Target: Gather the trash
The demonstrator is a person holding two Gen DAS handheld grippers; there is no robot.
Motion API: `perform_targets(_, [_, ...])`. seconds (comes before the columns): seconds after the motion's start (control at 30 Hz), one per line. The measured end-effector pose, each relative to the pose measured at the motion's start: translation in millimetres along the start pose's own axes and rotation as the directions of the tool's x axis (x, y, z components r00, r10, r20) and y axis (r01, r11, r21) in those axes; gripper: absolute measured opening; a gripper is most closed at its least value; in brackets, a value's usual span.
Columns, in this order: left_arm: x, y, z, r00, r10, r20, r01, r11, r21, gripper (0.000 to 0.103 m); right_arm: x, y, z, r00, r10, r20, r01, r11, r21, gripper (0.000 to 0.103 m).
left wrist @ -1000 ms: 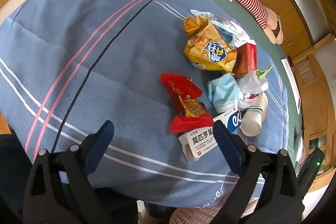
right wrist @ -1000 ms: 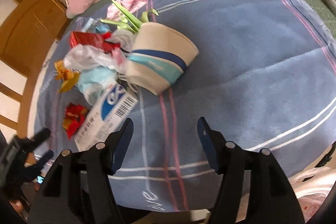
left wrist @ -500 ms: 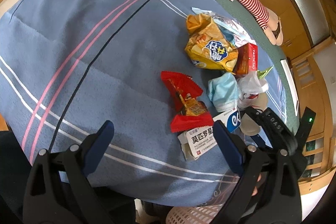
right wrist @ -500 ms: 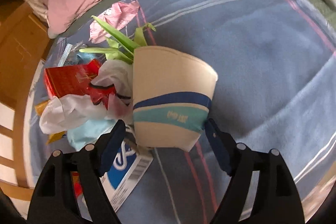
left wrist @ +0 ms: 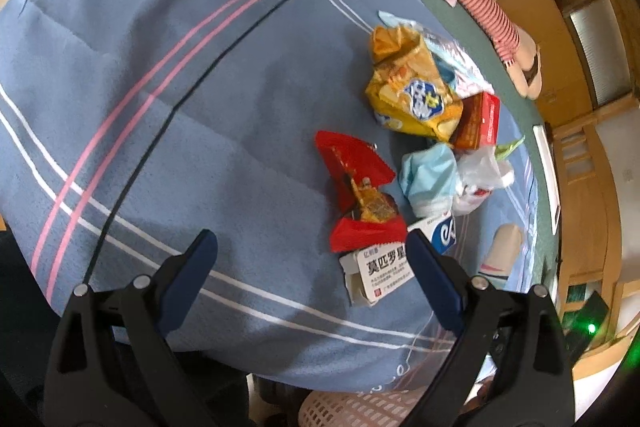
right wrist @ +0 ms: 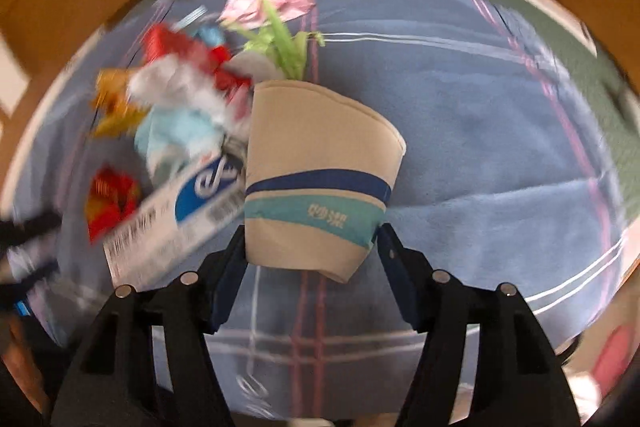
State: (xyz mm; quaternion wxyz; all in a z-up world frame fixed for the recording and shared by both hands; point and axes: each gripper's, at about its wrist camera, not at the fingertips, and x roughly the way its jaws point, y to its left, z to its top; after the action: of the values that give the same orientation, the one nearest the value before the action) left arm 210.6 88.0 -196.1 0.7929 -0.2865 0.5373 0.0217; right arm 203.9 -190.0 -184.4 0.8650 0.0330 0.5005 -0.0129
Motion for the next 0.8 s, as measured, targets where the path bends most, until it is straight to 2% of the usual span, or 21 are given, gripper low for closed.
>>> perform_targets(0.03, [0.4,-2.5,-0.9,1.0,0.005,0.001,-0.005,1.0,0.014,0.094,-3.1,1.3,-3.2,1.0,-0.004,0.004,0.004,1.0,-0.024,0.066])
perform_targets(0.07, [0.2,-5.7,-2.2,1.0,0.011,0.006,-0.011,0.999,0.03,0.094,-7.7,0.6,-7.3,1.0,0.001,0.012,0.0,0.999,-0.036,0.072])
perform_targets(0.17, [1.7,-14.8,-5.3,1.0,0.024,0.008,-0.024,0.996,0.081,0.094,-15.6,-13.5,-11.8,0.998,0.06,0.029,-0.061,0.998,0.029,0.079])
perform_targets(0.3, [9.5,-30.6,-11.6,0.999,0.047,-0.013,-0.044,0.985,0.167,0.094,-11.1,-33.2,-13.5,0.993,0.121,0.003,-0.119,0.978,0.173,0.079])
perform_targets(0.37, [16.7,-42.5,-15.4,0.996,0.082,-0.02,-0.075,0.969,0.237,0.094,-6.0,-38.4,-15.8,0.989,0.146,-0.015,-0.139,0.964,0.226,0.08])
perform_targets(0.5, [41.2,-63.0,-20.1,0.988,0.068,-0.138,-0.018,0.942,0.334,0.094,-0.1,-42.5,-18.9,0.987,0.158,-0.019,-0.145,0.943,0.301,0.08])
perform_targets(0.57, [47.0,-72.3,-20.5,0.988,0.097,-0.123,-0.046,0.93,0.366,0.094,-1.1,-49.7,-21.1,0.984,0.177,-0.014,-0.161,0.921,0.354,0.08])
perform_targets(0.7, [55.9,-90.2,-27.0,0.984,0.162,-0.071,-0.114,0.885,0.452,0.094,-3.8,-60.7,-27.3,0.983,0.181,0.003,-0.166,0.894,0.417,0.08])
perform_targets(0.77, [64.1,-96.6,-33.9,0.974,0.219,-0.058,-0.161,0.848,0.505,0.093,-3.9,-67.9,-31.2,0.981,0.193,0.004,-0.173,0.87,0.462,0.08])
perform_targets(0.8, [67.2,-99.8,-37.4,0.97,0.241,-0.047,-0.179,0.825,0.537,0.087,-3.2,-70.7,-32.0,0.98,0.198,0.003,-0.176,0.862,0.475,0.08])
